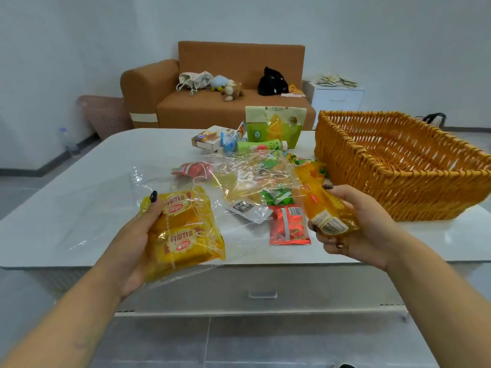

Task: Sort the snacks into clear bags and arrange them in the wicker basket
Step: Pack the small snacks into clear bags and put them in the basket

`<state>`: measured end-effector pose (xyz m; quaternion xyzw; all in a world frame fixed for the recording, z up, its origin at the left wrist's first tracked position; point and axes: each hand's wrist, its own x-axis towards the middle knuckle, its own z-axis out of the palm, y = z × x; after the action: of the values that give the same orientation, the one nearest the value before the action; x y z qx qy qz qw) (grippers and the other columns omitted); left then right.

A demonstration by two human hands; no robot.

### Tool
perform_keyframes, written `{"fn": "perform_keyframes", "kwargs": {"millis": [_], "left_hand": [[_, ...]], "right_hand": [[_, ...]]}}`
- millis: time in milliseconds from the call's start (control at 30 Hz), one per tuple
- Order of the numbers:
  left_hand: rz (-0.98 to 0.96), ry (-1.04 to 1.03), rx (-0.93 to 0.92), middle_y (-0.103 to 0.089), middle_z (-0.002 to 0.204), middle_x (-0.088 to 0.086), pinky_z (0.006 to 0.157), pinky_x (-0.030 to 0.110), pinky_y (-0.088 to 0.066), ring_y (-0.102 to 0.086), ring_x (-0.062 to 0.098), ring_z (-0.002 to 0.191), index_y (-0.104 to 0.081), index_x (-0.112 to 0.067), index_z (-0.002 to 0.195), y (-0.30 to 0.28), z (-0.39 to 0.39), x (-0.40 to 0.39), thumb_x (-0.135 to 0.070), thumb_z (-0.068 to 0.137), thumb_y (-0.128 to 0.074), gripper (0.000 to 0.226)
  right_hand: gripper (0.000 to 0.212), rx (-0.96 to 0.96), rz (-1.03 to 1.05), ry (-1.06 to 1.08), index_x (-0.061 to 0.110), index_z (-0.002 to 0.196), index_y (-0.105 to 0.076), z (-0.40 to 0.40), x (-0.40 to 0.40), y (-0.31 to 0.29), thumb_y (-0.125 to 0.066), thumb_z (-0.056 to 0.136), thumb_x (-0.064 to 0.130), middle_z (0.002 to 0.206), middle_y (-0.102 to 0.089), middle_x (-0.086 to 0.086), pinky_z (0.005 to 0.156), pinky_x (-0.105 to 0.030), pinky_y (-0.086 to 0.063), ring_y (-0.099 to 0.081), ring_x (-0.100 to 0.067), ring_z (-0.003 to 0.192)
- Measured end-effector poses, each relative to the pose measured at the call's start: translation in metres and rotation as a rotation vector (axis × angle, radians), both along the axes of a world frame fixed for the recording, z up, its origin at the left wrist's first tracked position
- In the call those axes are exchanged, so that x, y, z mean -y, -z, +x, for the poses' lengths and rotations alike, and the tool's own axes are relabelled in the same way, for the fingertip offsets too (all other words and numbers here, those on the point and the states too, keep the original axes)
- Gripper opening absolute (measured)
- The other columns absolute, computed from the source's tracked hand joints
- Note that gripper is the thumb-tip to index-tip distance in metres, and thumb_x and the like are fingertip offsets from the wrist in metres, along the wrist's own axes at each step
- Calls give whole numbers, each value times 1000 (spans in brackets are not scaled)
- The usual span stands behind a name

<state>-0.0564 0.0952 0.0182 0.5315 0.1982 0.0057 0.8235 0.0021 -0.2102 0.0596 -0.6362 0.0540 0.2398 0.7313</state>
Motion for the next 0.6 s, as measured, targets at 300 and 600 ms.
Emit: {"fn": "perform_keyframes", "kwargs": {"millis": [300,600], "left_hand": [[1,30,-24,-76,99,10,56,41,-61,-75,26,79,-68,-15,110,7,1,3,-49,91,-49,43],[145,193,-61,-75,101,15,64,41,-62,-74,31,84,-64,-11,113,16,1,24,-40,75,-59,48]], "right_hand": [[34,305,-236,-58,17,100,-73,9,-8,10,-77,66,21,89,-76,-4,63,-30,-59,-72,-17,78],[31,455,-205,-336,34,95,-77,7,-5,23,-80,66,26,113,-71,5,86,-35,-56,-67,-15,104]]}}
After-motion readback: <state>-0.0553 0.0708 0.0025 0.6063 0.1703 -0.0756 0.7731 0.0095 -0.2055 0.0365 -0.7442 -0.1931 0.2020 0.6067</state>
